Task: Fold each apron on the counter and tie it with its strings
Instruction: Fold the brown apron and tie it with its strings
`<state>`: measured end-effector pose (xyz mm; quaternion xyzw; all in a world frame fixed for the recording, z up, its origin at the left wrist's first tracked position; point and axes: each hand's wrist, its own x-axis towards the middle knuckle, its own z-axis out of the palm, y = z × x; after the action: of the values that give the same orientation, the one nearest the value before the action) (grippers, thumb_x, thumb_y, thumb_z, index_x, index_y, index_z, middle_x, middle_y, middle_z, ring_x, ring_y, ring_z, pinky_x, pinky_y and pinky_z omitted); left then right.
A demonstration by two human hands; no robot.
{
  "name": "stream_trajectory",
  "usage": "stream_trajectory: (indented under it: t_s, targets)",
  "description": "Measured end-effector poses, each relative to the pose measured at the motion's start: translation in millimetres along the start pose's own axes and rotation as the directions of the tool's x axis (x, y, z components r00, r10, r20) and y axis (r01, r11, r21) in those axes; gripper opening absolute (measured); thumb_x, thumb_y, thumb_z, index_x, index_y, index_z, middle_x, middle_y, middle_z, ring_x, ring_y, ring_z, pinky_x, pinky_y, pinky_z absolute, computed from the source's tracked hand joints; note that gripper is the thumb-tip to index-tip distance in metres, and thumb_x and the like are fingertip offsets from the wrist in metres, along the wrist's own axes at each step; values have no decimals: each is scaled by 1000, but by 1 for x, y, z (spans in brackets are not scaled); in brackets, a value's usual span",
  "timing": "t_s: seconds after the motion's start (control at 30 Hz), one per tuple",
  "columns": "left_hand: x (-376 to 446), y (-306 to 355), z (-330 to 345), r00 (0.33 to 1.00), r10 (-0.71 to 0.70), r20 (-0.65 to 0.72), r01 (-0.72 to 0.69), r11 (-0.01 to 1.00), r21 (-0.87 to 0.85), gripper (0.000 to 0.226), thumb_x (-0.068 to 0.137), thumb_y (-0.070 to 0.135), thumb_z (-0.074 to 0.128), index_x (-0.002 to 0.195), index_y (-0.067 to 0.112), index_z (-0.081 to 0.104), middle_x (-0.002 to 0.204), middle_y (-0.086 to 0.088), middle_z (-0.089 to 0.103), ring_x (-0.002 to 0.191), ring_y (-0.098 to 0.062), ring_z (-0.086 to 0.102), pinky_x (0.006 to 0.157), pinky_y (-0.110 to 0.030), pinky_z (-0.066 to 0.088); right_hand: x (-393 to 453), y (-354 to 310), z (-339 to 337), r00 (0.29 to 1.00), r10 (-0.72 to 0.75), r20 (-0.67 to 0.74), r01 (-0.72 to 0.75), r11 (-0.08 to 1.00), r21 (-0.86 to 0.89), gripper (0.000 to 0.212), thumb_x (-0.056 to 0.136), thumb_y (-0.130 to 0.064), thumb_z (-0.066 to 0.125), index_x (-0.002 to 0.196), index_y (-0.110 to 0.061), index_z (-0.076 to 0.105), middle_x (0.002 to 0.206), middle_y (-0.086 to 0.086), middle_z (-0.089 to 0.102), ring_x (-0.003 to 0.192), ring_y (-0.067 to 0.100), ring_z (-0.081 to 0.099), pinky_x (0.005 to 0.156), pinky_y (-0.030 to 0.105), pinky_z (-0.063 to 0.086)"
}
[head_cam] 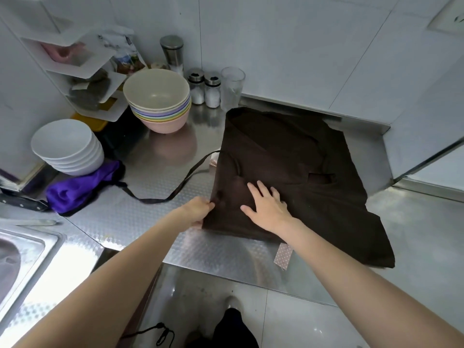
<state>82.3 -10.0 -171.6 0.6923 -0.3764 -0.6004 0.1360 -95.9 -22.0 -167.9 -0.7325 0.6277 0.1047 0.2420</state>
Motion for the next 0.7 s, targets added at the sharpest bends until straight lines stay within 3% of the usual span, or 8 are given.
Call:
stream_trajectory:
  t_s: [0.07, 0.17, 0.3, 0.4, 0.47, 0.57, 0.63, 0.7]
  targets:
    - [-3, -10, -5, 982, -112, 151, 120, 992, -44, 29, 102, 15, 33, 119, -1, 50, 92, -10, 63, 80, -19, 61, 71, -29, 52, -10, 0, 6, 1000, -22, 17, 24, 994, -108, 65, 95, -54, 35, 149, -33, 7, 158, -1, 0, 141, 37, 6, 107, 56, 24]
    - [-13, -24, -16, 936, -228, 270, 219, 974, 62, 29, 102, 12, 31, 120, -2, 49, 90, -11, 63, 78, -18, 62, 74, -30, 53, -23, -7, 14, 998, -61, 20, 63, 981, -186, 64, 94, -54, 35, 149, -32, 10, 156, 2, 7, 138, 38, 11, 103, 54, 28]
    - [-18, -36, -38, 957, -254, 141, 196, 922, 334, 28, 100, 14, 35, 112, -2, 54, 83, -11, 65, 66, -17, 64, 66, -28, 55, -29, -22, 23, 995, -98, -14, 96, 989, -115, 64, 95, -40, 43, 149, -23, 13, 151, 0, 21, 133, 31, 20, 99, 52, 33]
    - [-15, -25, -42, 992, -12, -122, 89, 751, 654, 25, 94, 15, 41, 104, 2, 60, 89, -10, 69, 83, -23, 69, 78, -32, 53, -28, -33, 24, 998, -51, -39, 48, 997, -65, 62, 95, -32, 47, 147, -18, 16, 148, 1, 27, 132, 31, 23, 99, 51, 34]
    - [-18, -13, -34, 921, 313, -233, 6, 587, 810, 31, 92, 15, 43, 121, 8, 51, 113, -13, 61, 102, -34, 61, 83, -38, 48, -27, -34, 21, 998, -47, -33, 46, 999, -30, 61, 94, -28, 49, 146, -18, 18, 147, 3, 30, 132, 32, 25, 99, 51, 35]
    - [-20, 8, -10, 792, 606, -79, -249, 437, 864, 37, 90, 9, 44, 127, 12, 44, 125, -10, 46, 106, -37, 56, 83, -43, 45, -29, -23, 9, 996, -70, -60, 74, 996, 56, 58, 93, -20, 49, 145, -18, 23, 144, 5, 33, 130, 31, 31, 101, 47, 37]
    - [-14, 15, 9, 768, 630, 118, -383, 303, 873, 44, 91, 8, 43, 134, 18, 39, 133, -5, 38, 104, -34, 57, 83, -42, 47, -32, -7, -1, 990, -15, -143, 27, 996, 81, 49, 93, -15, 48, 140, -16, 33, 138, 7, 39, 127, 29, 37, 102, 43, 39]
    - [-3, 18, 24, 789, 565, 240, -417, 207, 885, 51, 93, 10, 42, 141, 23, 31, 141, -1, 32, 106, -33, 58, 86, -41, 48, -36, 15, -10, 972, 107, -210, -91, 992, 86, 37, 93, -12, 48, 130, -14, 45, 131, 8, 47, 123, 27, 40, 101, 41, 40]
